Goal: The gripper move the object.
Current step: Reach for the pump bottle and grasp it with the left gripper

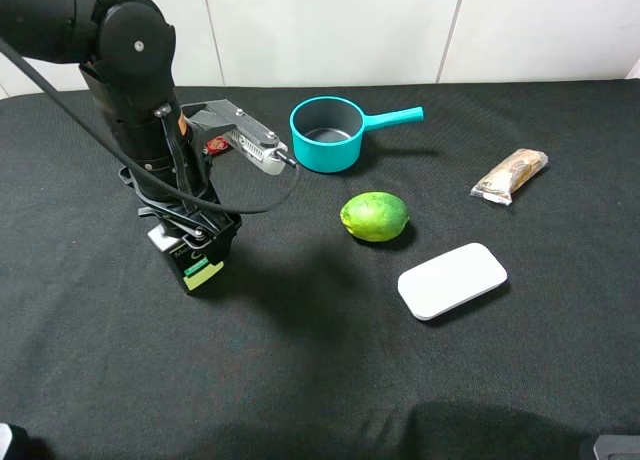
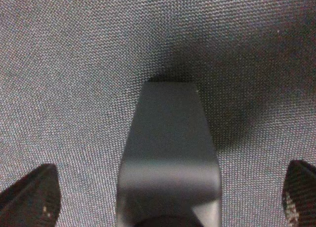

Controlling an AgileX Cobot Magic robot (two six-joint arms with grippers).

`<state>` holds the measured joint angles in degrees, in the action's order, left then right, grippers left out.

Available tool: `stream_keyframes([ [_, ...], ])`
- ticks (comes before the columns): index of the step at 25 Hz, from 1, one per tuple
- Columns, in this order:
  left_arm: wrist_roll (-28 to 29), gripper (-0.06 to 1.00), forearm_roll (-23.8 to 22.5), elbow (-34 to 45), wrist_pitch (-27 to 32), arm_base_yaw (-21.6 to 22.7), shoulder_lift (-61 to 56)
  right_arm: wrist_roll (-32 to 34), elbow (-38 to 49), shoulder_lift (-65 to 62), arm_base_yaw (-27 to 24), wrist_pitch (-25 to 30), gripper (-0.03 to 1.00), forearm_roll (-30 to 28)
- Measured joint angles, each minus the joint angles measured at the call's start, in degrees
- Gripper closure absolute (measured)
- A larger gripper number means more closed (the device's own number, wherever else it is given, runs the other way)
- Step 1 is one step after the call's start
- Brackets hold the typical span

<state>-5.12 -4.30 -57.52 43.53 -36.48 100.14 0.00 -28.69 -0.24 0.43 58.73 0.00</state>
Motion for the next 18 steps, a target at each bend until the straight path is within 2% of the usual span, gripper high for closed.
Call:
stream_keyframes([
  [18,0.0,0.07,0.04,1.73,-1.59,0.0,0.0,0.0,0.0,0.0,0.0,0.0,0.27,0.0],
])
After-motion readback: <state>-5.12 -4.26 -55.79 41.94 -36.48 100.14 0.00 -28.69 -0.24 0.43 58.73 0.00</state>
